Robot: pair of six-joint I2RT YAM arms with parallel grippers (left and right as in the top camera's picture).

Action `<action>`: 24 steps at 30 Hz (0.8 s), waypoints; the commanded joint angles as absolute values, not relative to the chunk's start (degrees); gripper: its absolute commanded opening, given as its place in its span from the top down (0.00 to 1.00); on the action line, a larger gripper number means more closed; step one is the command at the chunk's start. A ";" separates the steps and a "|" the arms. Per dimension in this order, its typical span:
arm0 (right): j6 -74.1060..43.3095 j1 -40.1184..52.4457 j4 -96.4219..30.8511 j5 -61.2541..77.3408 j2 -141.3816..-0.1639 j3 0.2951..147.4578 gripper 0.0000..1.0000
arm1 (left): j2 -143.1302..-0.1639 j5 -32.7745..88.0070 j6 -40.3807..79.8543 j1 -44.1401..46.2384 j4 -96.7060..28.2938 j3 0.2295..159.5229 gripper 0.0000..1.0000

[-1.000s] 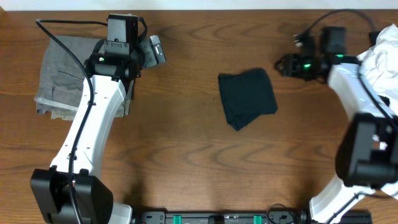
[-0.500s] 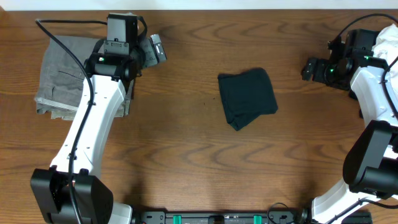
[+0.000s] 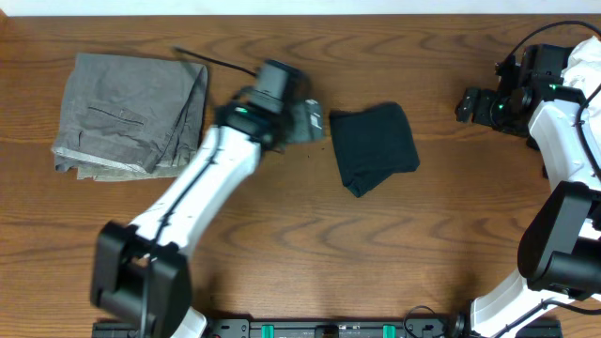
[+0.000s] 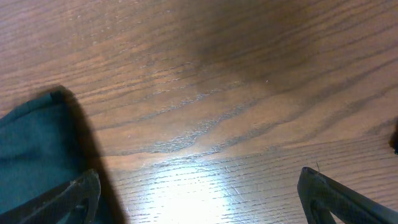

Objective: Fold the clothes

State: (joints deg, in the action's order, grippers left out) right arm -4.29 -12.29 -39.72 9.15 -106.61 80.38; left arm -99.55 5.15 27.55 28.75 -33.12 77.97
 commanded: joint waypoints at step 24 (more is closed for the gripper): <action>-4.21 -12.36 -39.86 8.80 -107.02 80.51 0.01 | -114.65 7.14 30.76 37.39 -21.23 77.80 0.01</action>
State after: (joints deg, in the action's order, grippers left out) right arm -4.29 -12.29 -39.79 9.13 -106.61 80.38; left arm -114.98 4.84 30.22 37.08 -21.91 77.36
